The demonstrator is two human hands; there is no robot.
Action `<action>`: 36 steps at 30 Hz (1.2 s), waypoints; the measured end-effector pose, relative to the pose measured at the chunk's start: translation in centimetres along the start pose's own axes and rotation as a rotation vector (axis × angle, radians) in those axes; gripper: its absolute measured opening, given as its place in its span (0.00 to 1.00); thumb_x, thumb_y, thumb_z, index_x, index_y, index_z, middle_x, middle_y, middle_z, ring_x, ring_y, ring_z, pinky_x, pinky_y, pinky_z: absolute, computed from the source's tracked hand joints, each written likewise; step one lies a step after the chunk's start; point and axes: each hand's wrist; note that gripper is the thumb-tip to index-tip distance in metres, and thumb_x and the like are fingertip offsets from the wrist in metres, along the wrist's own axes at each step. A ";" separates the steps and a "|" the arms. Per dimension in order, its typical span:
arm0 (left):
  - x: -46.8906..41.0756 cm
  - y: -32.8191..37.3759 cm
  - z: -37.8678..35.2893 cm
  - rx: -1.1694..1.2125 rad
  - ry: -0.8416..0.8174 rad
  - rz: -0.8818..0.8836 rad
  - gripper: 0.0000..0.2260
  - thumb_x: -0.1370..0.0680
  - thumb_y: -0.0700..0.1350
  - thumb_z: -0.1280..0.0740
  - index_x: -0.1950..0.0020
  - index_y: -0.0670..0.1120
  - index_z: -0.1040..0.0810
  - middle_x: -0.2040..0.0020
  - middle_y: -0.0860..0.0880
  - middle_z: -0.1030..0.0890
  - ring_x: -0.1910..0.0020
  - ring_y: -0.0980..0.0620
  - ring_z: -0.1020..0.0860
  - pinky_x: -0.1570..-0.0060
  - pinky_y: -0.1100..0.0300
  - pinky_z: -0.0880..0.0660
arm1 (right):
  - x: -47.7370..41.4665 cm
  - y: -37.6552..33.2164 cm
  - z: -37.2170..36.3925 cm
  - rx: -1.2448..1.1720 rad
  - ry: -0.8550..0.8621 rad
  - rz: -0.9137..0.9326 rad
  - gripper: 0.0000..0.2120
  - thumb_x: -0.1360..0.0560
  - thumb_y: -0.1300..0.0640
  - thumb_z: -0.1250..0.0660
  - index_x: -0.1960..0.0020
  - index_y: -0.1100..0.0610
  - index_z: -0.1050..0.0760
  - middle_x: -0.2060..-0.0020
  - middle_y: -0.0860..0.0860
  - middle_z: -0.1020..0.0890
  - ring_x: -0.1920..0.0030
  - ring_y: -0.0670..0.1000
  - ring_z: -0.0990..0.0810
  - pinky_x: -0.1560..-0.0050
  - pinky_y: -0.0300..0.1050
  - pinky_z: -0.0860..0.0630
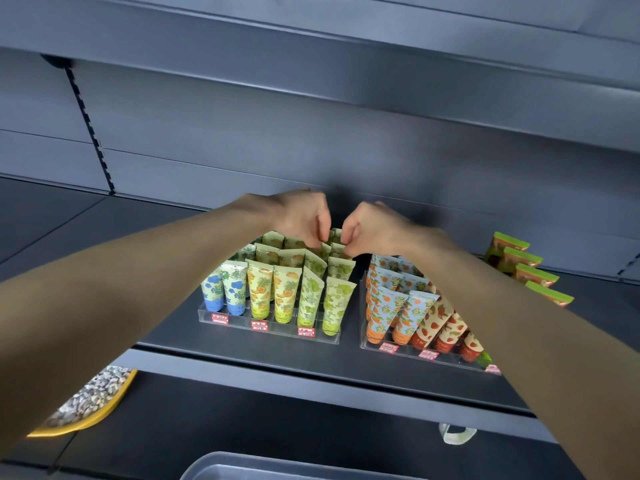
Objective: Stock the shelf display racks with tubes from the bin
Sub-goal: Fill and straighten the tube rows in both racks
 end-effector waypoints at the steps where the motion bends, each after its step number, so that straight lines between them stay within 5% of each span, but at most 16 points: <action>1: -0.1 0.0 -0.2 -0.014 0.006 -0.003 0.06 0.29 0.40 0.28 0.53 0.45 0.17 0.67 0.60 0.24 0.67 0.64 0.26 0.65 0.76 0.31 | -0.1 0.1 -0.2 0.001 0.000 0.003 0.06 0.33 0.59 0.26 0.60 0.49 0.20 0.55 0.51 0.18 0.54 0.50 0.19 0.49 0.45 0.22; 12: -0.3 0.0 -0.7 -0.096 0.072 -0.023 0.02 0.29 0.41 0.29 0.58 0.47 0.17 0.68 0.63 0.26 0.65 0.65 0.30 0.56 0.64 0.33 | -0.8 0.4 -0.7 0.042 0.042 0.010 0.12 0.35 0.59 0.24 0.68 0.46 0.25 0.53 0.52 0.21 0.54 0.51 0.20 0.50 0.47 0.22; 21: -0.4 0.1 -0.4 -0.078 0.034 -0.022 0.03 0.29 0.41 0.28 0.56 0.46 0.17 0.69 0.63 0.25 0.67 0.65 0.27 0.64 0.72 0.34 | -0.7 0.2 -0.7 0.052 0.020 0.021 0.10 0.34 0.59 0.26 0.65 0.46 0.24 0.53 0.52 0.21 0.54 0.52 0.20 0.48 0.50 0.21; 36: 1.4 0.7 1.4 0.064 0.078 -0.031 0.06 0.30 0.45 0.26 0.55 0.46 0.17 0.65 0.59 0.20 0.63 0.64 0.23 0.51 0.64 0.26 | 1.9 -0.7 1.8 -0.044 0.065 0.036 0.05 0.32 0.57 0.25 0.57 0.55 0.18 0.65 0.43 0.21 0.56 0.47 0.21 0.52 0.42 0.25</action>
Point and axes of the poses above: each hand's wrist, its own x-axis away from the middle knuckle, its own z-axis out of the back of the hand, y = z × x
